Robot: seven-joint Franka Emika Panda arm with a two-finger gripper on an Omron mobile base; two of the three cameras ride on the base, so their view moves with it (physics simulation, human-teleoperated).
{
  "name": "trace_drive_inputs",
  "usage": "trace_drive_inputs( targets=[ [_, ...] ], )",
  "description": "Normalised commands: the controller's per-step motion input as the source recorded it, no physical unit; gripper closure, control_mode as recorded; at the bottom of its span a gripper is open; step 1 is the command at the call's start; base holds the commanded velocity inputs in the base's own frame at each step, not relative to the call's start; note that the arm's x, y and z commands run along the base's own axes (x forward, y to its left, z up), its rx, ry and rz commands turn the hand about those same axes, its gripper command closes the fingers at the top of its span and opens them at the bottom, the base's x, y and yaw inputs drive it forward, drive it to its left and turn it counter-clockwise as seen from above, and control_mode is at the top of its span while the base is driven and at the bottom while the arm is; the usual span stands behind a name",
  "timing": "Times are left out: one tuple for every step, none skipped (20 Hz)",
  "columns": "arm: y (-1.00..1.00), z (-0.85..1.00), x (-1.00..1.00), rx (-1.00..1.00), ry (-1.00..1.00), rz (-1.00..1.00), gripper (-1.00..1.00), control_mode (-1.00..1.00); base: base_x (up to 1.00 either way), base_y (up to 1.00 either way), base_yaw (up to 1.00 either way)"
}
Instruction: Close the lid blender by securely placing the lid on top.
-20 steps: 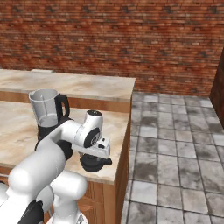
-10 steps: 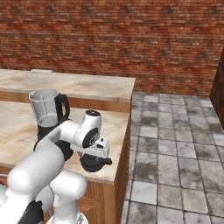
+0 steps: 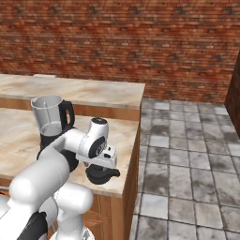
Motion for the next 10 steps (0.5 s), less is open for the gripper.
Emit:
trace_drive_inputs(
  targets=[
    [0.00,0.00,0.16,0.00,0.00,0.00,-1.00,-1.00,0.00,0.00,0.00],
    [0.00,0.00,0.19,0.00,0.00,0.00,-1.00,-1.00,0.00,0.00,0.00],
    [0.00,0.00,0.21,0.00,0.00,0.00,-1.00,-1.00,0.00,0.00,0.00],
    [0.00,0.00,0.23,0.00,0.00,0.00,-1.00,-1.00,0.00,0.00,0.00],
    [0.00,0.00,0.23,0.00,0.00,0.00,-1.00,-1.00,0.00,0.00,0.00],
    [0.00,0.00,0.15,0.00,0.00,0.00,-1.00,-1.00,0.00,0.00,0.00],
    [0.00,0.00,0.00,0.00,0.00,0.00,-1.00,-1.00,0.00,0.00,0.00],
    [0.00,0.00,0.00,0.00,0.00,0.00,-1.00,-1.00,0.00,0.00,0.00],
    [0.00,-0.19,0.00,0.00,0.00,0.00,-1.00,-1.00,0.00,0.00,0.00],
    [0.00,-0.34,-0.18,0.00,0.00,0.00,1.00,-1.00,0.00,0.00,0.00]
  ],
)
